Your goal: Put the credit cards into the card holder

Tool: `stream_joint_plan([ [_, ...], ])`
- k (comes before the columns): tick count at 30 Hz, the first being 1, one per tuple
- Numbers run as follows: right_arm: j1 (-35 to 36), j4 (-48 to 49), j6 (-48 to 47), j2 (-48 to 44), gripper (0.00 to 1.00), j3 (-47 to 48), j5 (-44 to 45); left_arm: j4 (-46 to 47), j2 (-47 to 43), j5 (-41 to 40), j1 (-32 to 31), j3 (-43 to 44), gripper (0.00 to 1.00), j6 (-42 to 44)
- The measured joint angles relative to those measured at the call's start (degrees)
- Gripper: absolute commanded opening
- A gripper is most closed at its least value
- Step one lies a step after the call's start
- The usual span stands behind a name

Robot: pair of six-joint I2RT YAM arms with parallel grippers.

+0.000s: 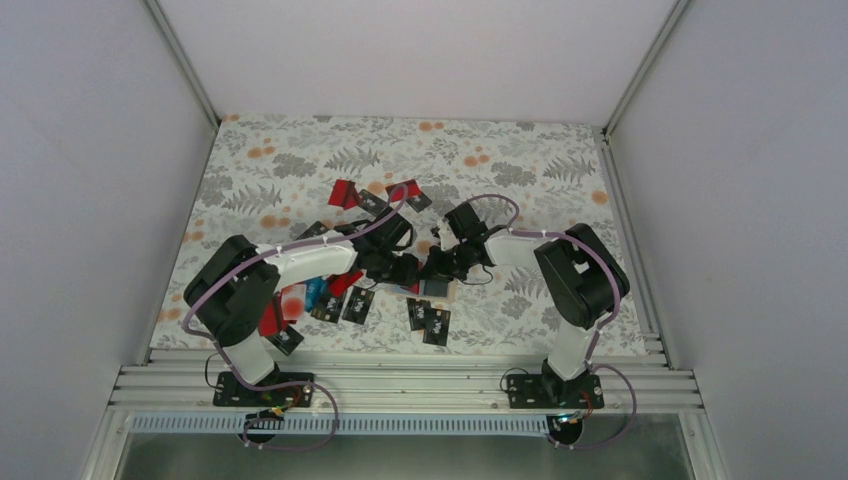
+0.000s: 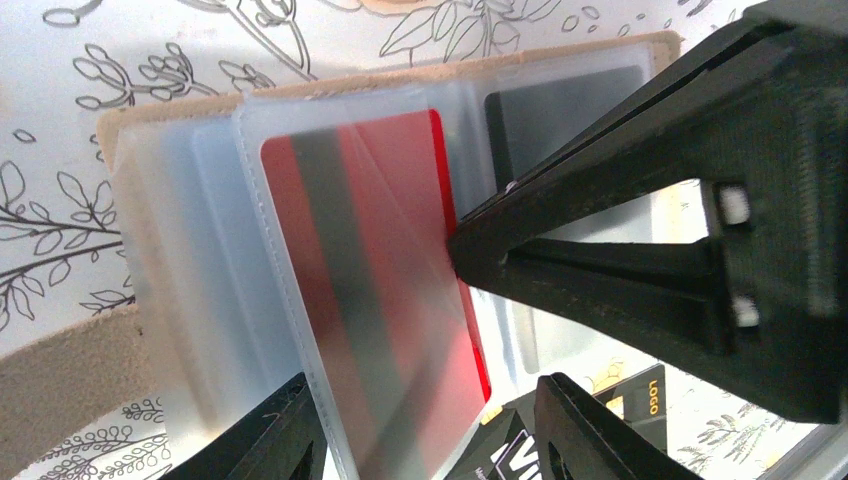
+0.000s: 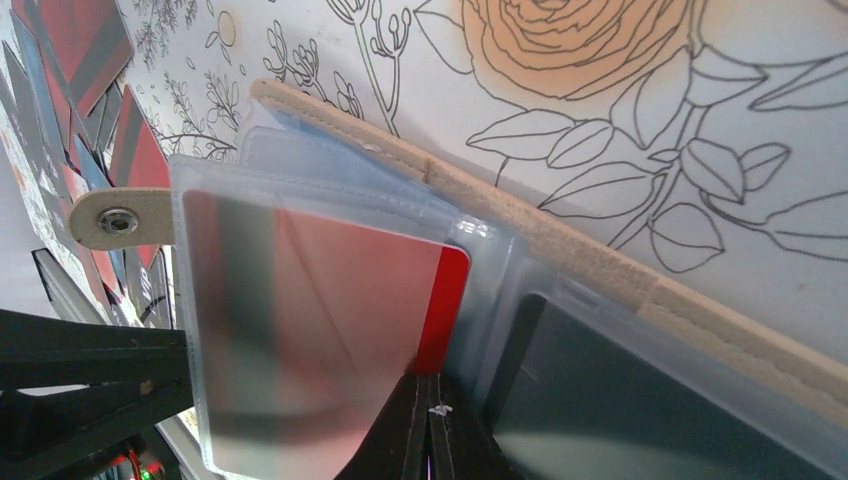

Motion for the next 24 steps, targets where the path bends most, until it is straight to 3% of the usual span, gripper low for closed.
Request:
stream_joint_plan([
  [11,0.00,0.04,-0.37,0.00,0.04,-0.04,-0.07,-5.20,2.25,-5.44,-2.23,4.92,0.47,-0.39],
  [21,0.00,-0.02,-0.50,-0.35,0.04,-0.09,-0.15,-7.63,3.58,-9.29,-4.33,7.13,0.13,-1.95],
  [24,0.00,-0.28,-0.57,-0.68,0.04,-0.09,-0.11,-8.07,4.42,-10.21,-5.14,7.93,0.07,-2.29],
])
